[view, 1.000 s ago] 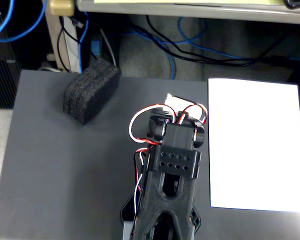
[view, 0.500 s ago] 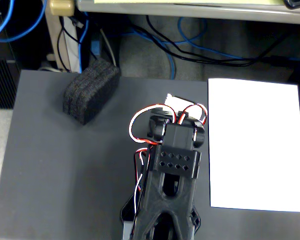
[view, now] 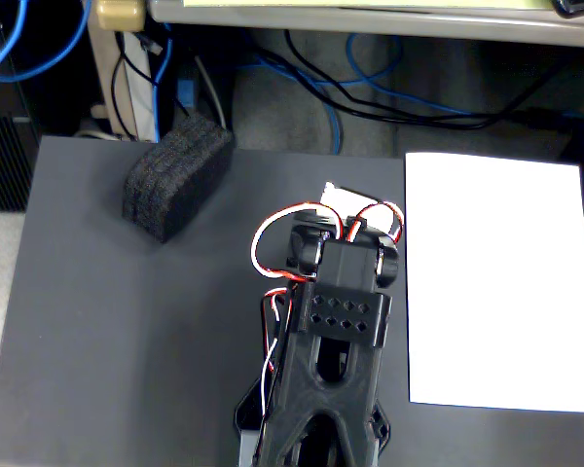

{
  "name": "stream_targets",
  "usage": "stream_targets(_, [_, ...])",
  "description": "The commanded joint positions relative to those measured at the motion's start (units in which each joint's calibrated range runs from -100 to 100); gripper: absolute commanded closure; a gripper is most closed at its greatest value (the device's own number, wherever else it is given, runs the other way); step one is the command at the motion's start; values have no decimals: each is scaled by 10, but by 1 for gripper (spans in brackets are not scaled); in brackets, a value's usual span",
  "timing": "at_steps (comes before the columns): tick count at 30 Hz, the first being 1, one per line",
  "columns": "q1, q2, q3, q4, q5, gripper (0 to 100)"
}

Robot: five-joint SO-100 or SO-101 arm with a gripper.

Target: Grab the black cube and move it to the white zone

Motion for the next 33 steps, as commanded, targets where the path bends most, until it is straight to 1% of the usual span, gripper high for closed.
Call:
stream_targets(1, [4,4,-1,-7,0,99])
stream_targets(10, [0,4,-1,-7,1,99])
stream_targets(13, [6,4,-1,-7,35,99])
stream_targets(18, [0,3,-20,-7,36,98])
stream_targets(21, [-1,3,-131,-7,36,98])
stream_targets(23, [-1,3,-176,-11,36,98])
stream_targets(25, [-1,3,-254,-37,36,98])
stream_targets(29, [-1,3,-415,-28,38,98])
stream_targets(31, [0,14,-519,33,40,98])
stream_targets(33, [-1,14,-633,104,90,98])
